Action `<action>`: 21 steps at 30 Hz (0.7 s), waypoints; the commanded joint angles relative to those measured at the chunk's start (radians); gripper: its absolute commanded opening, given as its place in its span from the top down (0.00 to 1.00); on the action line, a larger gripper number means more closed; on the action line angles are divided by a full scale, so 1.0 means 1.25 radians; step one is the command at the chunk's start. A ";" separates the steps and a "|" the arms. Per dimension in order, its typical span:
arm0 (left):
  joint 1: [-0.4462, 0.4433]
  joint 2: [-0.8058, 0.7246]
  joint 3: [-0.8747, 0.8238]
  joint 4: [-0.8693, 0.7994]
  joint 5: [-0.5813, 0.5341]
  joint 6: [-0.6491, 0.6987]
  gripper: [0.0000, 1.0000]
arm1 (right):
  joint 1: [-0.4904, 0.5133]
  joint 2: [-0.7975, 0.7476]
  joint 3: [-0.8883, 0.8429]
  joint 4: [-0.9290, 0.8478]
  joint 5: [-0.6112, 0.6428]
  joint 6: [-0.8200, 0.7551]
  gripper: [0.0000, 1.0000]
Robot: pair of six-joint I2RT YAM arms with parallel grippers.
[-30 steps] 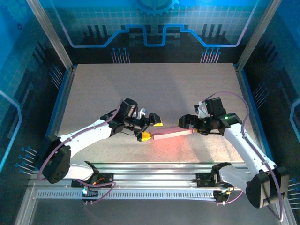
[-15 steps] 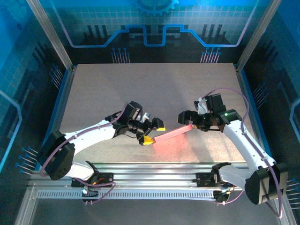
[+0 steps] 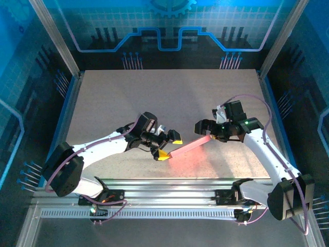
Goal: Fold the paper box
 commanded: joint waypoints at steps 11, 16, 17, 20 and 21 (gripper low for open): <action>0.011 0.005 0.031 0.110 0.038 -0.010 0.01 | 0.011 0.044 0.027 0.005 -0.047 -0.002 0.00; 0.025 0.004 0.021 0.108 0.042 -0.005 0.01 | 0.012 0.053 0.029 0.014 -0.048 0.000 0.00; 0.029 0.004 0.018 0.107 0.043 -0.003 0.01 | 0.012 0.054 0.030 0.016 -0.048 0.001 0.00; 0.039 0.005 0.014 0.108 0.047 0.002 0.01 | 0.017 0.061 0.033 0.017 -0.047 0.001 0.00; 0.039 0.006 0.012 0.105 0.048 0.003 0.01 | 0.019 0.063 0.033 0.018 -0.046 0.001 0.00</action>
